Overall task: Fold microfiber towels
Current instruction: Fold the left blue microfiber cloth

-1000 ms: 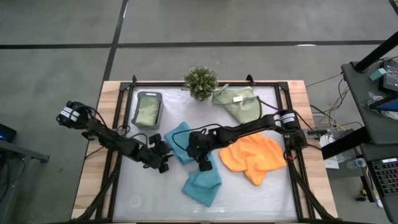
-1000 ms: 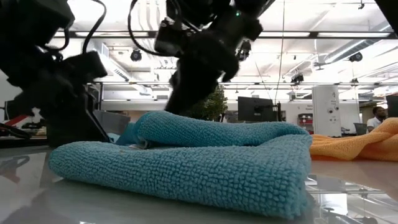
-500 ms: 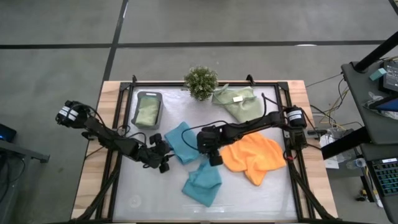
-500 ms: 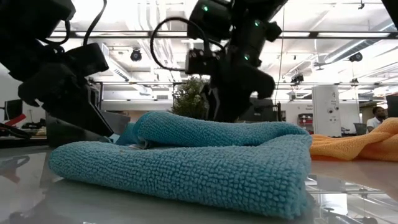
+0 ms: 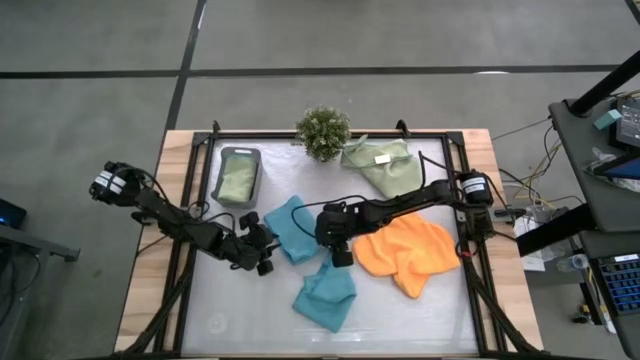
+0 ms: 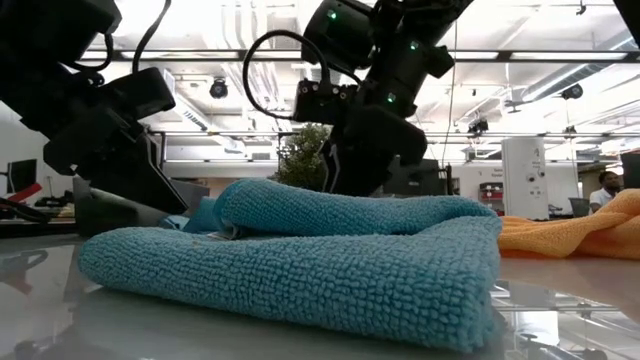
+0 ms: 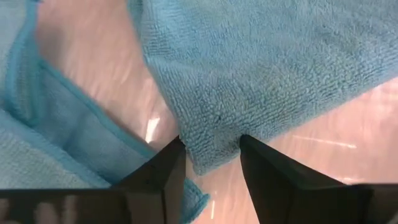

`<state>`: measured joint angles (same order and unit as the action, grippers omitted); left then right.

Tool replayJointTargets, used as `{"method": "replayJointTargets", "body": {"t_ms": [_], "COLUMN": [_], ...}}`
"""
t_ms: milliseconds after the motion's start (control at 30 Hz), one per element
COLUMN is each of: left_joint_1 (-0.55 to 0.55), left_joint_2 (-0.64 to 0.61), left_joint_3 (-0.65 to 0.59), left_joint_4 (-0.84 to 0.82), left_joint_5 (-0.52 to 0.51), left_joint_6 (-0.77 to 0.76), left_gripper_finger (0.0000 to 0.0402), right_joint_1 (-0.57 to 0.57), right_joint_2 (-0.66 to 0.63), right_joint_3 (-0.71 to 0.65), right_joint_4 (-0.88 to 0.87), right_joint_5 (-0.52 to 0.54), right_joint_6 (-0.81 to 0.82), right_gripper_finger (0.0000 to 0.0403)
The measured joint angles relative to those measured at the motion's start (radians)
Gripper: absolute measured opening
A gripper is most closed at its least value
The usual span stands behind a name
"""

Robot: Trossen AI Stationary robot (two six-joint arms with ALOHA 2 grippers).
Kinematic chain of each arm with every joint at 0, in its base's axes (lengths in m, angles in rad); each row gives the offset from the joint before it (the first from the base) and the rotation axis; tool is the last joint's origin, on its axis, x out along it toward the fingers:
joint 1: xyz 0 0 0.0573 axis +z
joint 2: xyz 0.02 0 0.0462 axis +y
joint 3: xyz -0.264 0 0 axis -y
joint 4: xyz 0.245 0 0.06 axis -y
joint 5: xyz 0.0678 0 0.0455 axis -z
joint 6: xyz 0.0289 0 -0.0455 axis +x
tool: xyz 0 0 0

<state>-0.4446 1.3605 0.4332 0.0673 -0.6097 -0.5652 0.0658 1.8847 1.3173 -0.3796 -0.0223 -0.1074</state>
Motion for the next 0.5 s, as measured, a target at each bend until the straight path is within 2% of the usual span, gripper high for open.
{"method": "replayJointTargets", "body": {"t_ms": [67, 233, 500], "left_joint_1": [0.000, 0.000, 0.000], "left_joint_2": [0.000, 0.002, 0.013], "left_joint_3": [0.000, -0.002, -0.009], "left_joint_4": [0.000, -0.006, 0.004], "left_joint_5": [0.000, -0.001, -0.001], "left_joint_6": [0.000, 0.001, -0.028], "left_gripper_finger": [0.0109, 0.0109, 0.0109], "right_joint_1": [-0.001, -0.001, -0.011], "right_joint_2": [0.000, 0.000, 0.002], "right_joint_3": [-0.001, -0.001, -0.028], "right_joint_4": [0.001, -0.018, -0.035], "right_joint_5": [0.007, 0.053, 0.096], "right_joint_6": [0.013, 0.023, 0.169], "right_gripper_finger": [0.0119, 0.0023, 0.0009]}}
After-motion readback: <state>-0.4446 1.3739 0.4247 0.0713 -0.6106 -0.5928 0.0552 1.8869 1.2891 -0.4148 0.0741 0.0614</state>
